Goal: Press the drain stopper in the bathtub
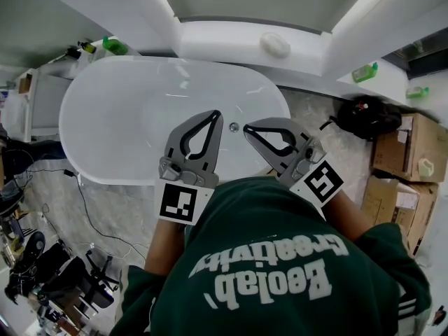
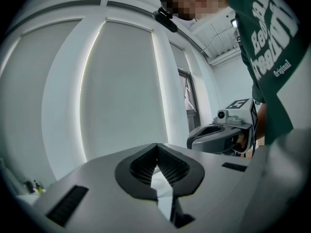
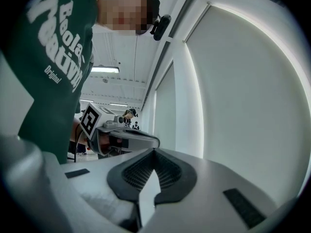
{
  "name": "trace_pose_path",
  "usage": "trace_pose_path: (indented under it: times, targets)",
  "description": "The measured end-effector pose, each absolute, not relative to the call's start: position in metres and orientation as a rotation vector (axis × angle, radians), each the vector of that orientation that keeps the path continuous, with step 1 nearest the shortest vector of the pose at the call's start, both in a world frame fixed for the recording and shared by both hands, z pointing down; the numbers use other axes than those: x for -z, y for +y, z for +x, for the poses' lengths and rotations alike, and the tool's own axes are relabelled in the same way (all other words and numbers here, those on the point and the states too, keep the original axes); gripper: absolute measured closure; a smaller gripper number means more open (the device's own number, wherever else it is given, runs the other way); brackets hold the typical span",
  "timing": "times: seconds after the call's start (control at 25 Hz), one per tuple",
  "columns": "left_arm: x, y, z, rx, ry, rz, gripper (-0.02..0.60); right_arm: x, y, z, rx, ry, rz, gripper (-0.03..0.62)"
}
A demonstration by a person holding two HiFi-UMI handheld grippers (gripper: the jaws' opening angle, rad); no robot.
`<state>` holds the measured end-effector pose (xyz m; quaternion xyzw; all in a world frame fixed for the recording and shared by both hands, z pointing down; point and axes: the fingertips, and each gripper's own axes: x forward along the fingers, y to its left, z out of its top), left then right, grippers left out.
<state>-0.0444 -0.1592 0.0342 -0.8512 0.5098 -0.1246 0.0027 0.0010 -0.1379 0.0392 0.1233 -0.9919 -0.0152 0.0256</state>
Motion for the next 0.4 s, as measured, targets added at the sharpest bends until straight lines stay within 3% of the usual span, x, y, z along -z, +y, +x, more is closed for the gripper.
trace_pose_path:
  times: [0.4]
  targets:
    - [-0.0341, -0.1559, -0.0439, 0.379, 1.591, -2.673, 0.58, -0.0378, -0.1389, -0.0006, 0.09, -3.05, 0.378, 0.579]
